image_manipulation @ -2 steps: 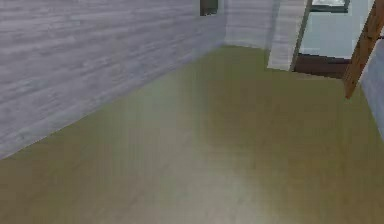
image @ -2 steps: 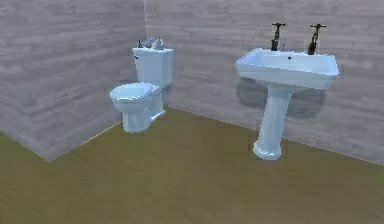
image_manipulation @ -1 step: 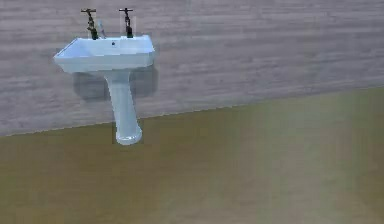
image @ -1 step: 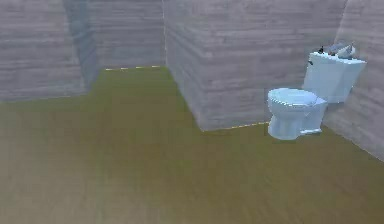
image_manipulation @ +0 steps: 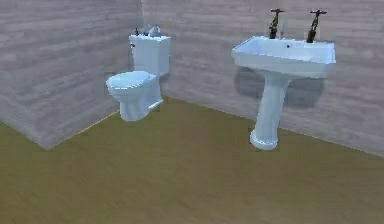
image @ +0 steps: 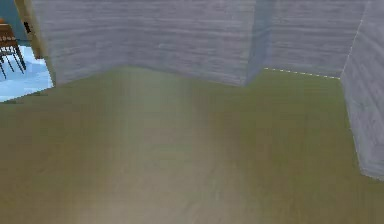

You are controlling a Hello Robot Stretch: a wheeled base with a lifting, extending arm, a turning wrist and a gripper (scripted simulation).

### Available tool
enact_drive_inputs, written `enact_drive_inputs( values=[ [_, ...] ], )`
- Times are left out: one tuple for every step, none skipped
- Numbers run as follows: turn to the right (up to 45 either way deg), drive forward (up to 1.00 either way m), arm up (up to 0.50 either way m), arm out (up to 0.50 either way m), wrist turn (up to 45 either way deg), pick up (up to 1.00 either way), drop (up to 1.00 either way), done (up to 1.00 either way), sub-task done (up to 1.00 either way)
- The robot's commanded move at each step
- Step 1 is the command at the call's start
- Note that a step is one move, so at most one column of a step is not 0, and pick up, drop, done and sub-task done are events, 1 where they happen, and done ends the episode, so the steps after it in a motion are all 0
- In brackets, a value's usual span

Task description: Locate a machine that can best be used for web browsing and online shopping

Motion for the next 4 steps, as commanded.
enact_drive_inputs(
  values=[
    [-39.0, 0.00, 0.00, 0.00, 0.0, 0.00, 0.00, 0.00, 0.00],
    [0.0, 1.00, 0.00, 0.00, 0.0, 0.00, 0.00, 0.00, 0.00],
    [0.0, 1.00, 0.00, 0.00, 0.0, 0.00, 0.00, 0.00, 0.00],
    [-3.0, 0.00, 0.00, 0.00, 0.0, 0.00, 0.00, 0.00, 0.00]
  ],
)
